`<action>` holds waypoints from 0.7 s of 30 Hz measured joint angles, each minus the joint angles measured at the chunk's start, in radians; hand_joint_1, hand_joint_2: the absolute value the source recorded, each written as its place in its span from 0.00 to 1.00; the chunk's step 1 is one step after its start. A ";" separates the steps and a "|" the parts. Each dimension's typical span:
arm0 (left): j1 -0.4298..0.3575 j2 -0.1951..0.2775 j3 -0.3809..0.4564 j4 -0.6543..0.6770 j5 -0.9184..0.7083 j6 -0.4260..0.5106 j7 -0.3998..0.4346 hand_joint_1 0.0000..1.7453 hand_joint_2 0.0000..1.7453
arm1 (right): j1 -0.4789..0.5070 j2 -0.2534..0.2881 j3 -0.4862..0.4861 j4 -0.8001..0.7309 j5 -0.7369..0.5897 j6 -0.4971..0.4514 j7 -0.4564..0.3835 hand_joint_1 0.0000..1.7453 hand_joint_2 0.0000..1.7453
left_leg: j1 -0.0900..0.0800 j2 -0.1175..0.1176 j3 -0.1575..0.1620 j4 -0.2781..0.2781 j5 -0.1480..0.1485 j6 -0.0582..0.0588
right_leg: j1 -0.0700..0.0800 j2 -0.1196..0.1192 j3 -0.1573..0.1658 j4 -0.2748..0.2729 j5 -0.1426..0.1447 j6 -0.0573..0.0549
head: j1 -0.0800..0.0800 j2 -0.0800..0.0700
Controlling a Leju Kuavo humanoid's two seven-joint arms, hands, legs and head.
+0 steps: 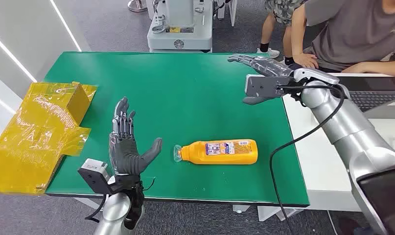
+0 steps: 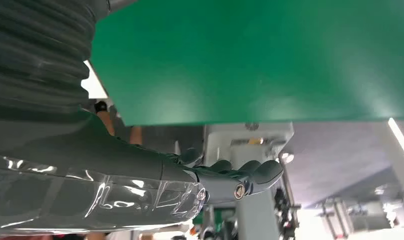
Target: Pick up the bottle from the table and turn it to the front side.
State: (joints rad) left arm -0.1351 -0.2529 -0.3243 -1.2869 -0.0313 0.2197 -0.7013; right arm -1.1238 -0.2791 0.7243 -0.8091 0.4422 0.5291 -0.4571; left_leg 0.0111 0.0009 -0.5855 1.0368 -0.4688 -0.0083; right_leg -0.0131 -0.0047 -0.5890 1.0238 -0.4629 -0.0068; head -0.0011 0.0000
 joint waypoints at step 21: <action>-0.007 0.002 0.001 0.009 0.000 -0.011 0.000 0.00 1.00 | 0.066 0.119 0.234 0.319 -0.067 -0.030 -0.091 0.00 1.00 | 0.000 0.000 0.000 0.000 0.000 0.000 | 0.000 -0.001 0.000 -0.001 0.000 0.000 | 0.000 0.000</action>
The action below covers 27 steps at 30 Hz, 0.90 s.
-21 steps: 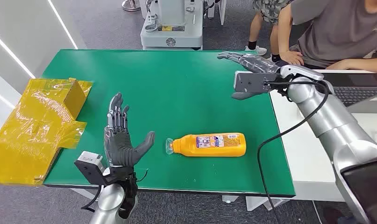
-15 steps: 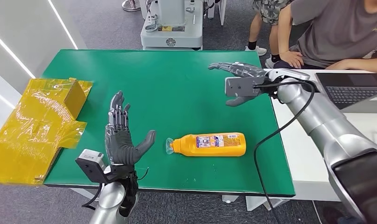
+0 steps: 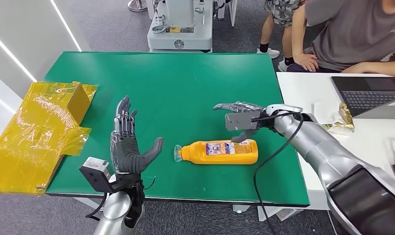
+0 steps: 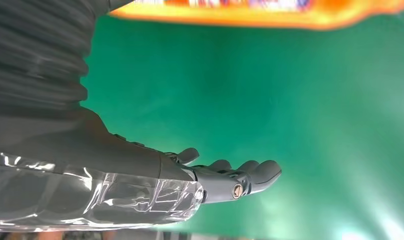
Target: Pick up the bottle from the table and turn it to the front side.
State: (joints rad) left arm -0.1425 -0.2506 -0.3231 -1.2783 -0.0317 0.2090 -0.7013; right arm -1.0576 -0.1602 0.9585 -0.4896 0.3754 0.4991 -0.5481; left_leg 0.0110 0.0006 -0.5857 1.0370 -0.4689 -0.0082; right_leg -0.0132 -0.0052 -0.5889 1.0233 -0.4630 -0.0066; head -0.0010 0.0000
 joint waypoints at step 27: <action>-0.002 0.000 0.002 0.024 0.000 -0.003 0.000 0.00 1.00 | 0.073 0.019 0.062 0.101 0.032 -0.008 0.037 0.00 1.00 | 0.000 0.000 0.000 0.000 0.000 0.000 | 0.000 0.001 0.000 0.000 0.000 0.000 | 0.000 0.000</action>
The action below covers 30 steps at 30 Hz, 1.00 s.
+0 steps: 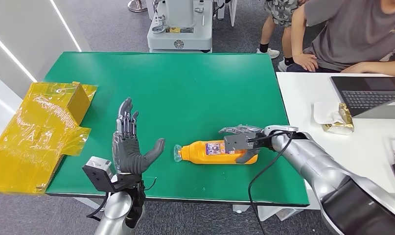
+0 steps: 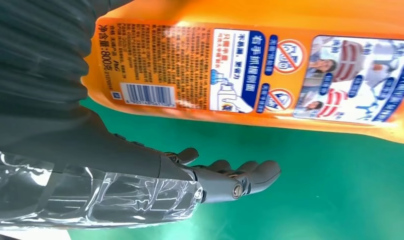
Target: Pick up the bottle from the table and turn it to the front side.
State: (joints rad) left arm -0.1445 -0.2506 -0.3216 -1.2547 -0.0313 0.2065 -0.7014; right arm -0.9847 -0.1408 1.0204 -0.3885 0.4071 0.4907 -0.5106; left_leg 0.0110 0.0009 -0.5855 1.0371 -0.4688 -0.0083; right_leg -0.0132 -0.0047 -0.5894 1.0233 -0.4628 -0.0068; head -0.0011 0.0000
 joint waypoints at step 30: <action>0.000 0.000 0.001 0.007 0.002 -0.002 0.000 0.00 1.00 | 0.023 -0.014 0.027 0.017 -0.003 -0.057 -0.035 0.99 1.00 | 0.000 0.000 0.000 0.000 0.000 0.000 | 0.000 0.000 0.000 0.000 0.000 0.000 | 0.000 0.000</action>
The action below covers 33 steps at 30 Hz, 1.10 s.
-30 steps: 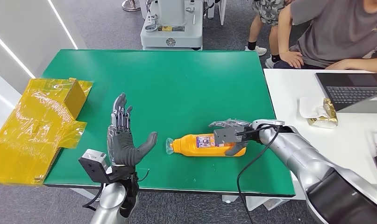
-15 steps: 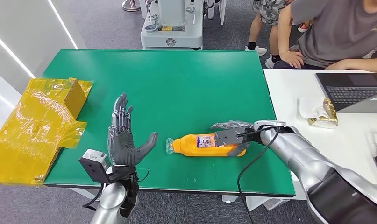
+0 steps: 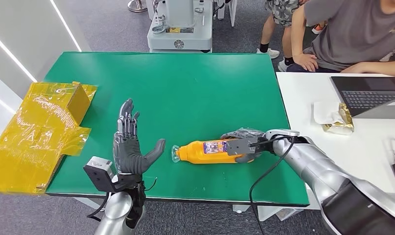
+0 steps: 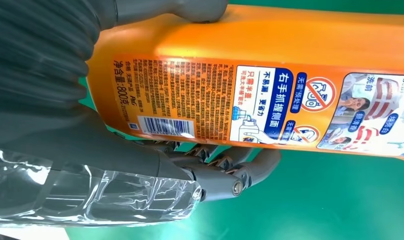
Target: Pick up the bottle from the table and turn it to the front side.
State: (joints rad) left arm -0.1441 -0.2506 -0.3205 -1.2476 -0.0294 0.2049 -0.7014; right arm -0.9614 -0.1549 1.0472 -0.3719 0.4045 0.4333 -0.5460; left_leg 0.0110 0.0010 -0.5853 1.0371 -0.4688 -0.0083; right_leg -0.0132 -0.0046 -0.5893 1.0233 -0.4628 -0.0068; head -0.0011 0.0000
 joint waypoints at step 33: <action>0.002 0.000 0.024 0.000 0.000 0.020 0.000 0.00 1.00 | 0.025 0.005 0.000 0.010 0.002 0.005 0.021 0.58 1.00 | 0.000 0.000 0.000 0.000 0.000 0.000 | 0.000 0.000 0.001 0.000 0.000 0.000 | 0.000 0.000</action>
State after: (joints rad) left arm -0.1426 -0.2506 -0.2970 -1.2474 -0.0298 0.2249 -0.7015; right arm -0.9362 -0.1499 1.0468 -0.3624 0.4065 0.4379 -0.5252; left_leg 0.0110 0.0009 -0.5851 1.0371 -0.4688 -0.0082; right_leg -0.0132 -0.0048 -0.5887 1.0233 -0.4627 -0.0068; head -0.0011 0.0000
